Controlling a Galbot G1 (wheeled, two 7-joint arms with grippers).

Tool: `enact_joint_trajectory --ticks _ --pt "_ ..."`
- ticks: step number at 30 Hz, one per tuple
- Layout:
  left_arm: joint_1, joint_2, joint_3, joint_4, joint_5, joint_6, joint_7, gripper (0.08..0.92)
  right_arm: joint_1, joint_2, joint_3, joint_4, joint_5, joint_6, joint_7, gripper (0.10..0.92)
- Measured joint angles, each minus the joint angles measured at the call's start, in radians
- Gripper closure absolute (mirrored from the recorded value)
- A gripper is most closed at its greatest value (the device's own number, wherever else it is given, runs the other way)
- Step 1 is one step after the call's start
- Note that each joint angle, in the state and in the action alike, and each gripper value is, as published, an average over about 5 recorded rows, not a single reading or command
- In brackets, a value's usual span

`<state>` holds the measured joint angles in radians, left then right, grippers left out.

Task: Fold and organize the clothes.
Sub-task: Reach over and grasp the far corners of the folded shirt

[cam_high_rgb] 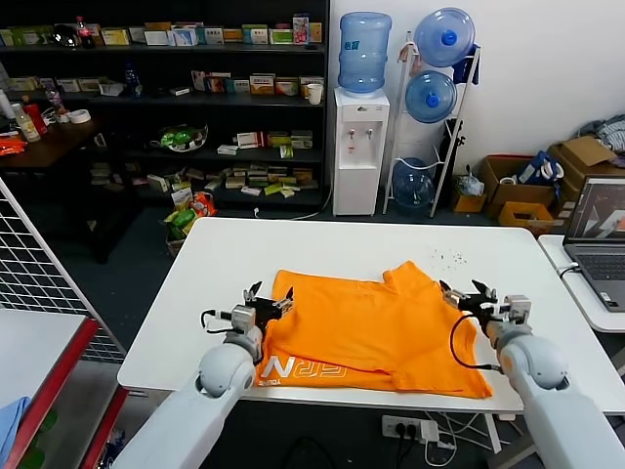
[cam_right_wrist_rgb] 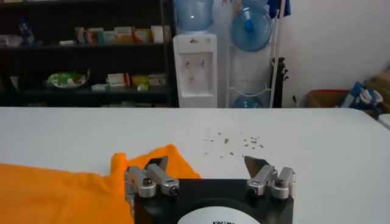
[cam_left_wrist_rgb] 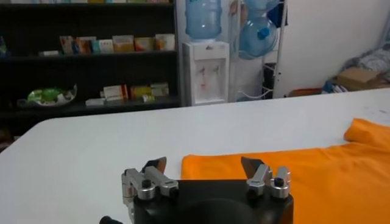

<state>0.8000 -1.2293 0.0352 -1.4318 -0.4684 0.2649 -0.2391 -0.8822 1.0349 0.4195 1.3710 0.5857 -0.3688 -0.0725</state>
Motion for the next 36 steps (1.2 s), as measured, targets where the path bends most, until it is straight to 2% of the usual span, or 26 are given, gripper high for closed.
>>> enact_joint_trajectory --ticks 12,15,19,27,36 --pt "-0.196 -0.101 0.024 0.283 -0.029 0.011 0.031 0.177 0.145 0.067 -0.052 -0.203 -0.058 -0.015 -0.065 0.206" --pt "-0.221 -0.118 0.023 0.336 -0.03 0.019 0.042 0.177 0.17 0.085 -0.061 -0.247 -0.078 -0.016 -0.077 0.25" --pt "-0.238 -0.129 0.029 0.38 -0.034 0.032 0.055 0.197 0.195 0.106 -0.073 -0.292 -0.101 -0.02 -0.088 0.364" --pt "-0.251 -0.134 0.038 0.419 -0.037 0.046 0.073 0.414 0.216 0.134 -0.088 -0.338 -0.129 -0.014 -0.095 0.59" --pt "-0.233 -0.116 0.039 0.403 -0.047 0.049 0.078 0.674 0.217 0.147 -0.089 -0.346 -0.128 -0.009 -0.085 0.848"
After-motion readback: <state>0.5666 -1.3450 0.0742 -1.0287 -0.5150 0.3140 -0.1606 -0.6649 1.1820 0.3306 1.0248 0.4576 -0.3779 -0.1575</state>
